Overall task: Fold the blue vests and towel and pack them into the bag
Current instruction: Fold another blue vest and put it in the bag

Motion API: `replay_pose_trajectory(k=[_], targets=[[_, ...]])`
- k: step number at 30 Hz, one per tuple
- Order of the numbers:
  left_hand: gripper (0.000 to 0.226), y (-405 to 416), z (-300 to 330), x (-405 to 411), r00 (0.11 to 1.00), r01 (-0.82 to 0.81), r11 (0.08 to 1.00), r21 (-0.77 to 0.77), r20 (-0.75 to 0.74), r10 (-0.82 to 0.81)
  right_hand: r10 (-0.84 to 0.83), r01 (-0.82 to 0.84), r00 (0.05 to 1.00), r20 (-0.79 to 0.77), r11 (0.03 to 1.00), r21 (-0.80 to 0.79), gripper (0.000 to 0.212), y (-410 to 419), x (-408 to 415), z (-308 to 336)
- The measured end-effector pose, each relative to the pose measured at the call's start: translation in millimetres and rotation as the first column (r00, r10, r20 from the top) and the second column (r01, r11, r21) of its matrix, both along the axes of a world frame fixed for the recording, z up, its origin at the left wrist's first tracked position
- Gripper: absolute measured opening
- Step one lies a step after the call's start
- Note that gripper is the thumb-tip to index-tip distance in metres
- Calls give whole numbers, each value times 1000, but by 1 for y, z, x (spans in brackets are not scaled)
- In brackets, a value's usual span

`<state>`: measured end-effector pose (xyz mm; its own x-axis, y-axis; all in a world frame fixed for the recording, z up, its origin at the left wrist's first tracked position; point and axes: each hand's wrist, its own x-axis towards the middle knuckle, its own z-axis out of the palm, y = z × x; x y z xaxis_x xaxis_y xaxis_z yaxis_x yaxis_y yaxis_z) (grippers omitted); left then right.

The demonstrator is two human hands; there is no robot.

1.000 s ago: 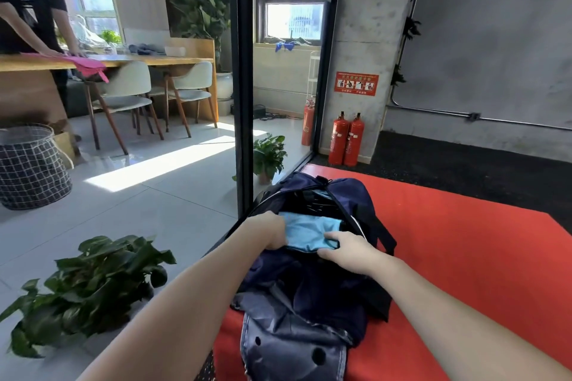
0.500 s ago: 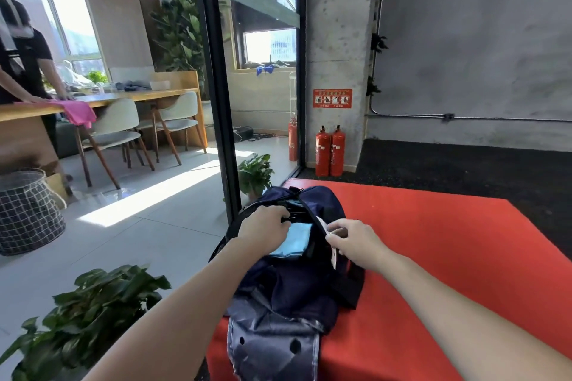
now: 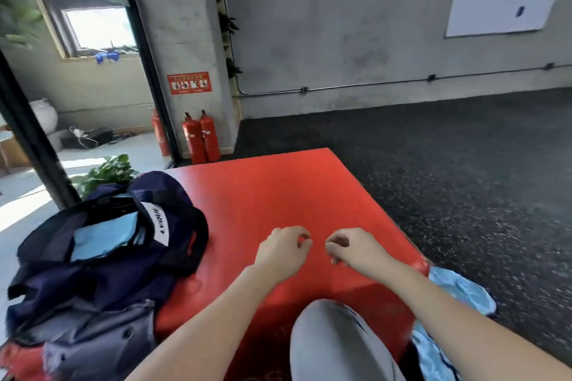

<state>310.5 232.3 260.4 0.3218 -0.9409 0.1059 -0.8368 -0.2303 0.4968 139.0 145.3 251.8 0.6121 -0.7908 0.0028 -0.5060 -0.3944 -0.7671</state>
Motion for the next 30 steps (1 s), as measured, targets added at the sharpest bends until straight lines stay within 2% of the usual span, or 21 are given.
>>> replay_pose_trajectory(k=[7, 11, 15, 22, 30], targets=[[28, -59, -68, -155, 960, 279, 949, 147, -53, -274, -279, 287, 957, -82, 952, 105, 20, -33, -156, -94], [29, -78, -111, -216, 936, 353, 900, 258, -120, -332, -385, 413, 908, -166, 890, 193, 19, -38, -226, -142], [35, -96, -156, -256, 919, 394, 832, 392, -135, -372, -420, 492, 860, -289, 833, 254, 20, -44, -280, -200], [42, -128, -223, -287, 914, 397, 761, 513, -142, -381, -404, 554, 813, -418, 757, 347, 19, -58, -310, -286], [41, -165, -282, -300, 938, 340, 744, 576, -145, -316, -426, 576, 810, -403, 705, 414, 13, -111, -304, -349]])
